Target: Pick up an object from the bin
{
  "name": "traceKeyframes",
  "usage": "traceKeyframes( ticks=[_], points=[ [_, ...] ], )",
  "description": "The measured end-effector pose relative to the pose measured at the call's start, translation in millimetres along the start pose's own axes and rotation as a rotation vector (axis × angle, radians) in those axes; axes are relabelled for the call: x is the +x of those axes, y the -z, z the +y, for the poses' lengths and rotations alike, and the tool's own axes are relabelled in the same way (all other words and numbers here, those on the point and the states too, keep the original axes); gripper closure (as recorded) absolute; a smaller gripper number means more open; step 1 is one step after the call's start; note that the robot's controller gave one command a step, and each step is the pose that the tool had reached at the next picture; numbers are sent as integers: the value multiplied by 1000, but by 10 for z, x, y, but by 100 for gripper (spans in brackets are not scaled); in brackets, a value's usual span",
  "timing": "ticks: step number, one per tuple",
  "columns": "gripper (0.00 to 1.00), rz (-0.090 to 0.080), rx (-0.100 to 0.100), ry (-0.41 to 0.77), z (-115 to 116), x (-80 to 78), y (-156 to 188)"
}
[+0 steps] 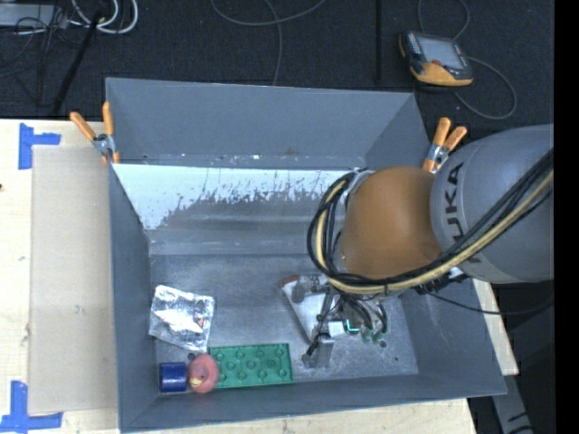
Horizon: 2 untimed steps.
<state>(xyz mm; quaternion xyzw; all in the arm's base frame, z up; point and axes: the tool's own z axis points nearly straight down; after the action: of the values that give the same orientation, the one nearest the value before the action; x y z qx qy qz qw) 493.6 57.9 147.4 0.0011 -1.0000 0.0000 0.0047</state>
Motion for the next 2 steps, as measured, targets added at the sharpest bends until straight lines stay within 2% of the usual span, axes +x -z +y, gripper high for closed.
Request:
traceKeyframes(
  ticks=[1,2],
  points=[
    [0,-7,-2,-161,642,149,-801],
    [0,-9,-2,-163,636,139,-798]
  ],
)
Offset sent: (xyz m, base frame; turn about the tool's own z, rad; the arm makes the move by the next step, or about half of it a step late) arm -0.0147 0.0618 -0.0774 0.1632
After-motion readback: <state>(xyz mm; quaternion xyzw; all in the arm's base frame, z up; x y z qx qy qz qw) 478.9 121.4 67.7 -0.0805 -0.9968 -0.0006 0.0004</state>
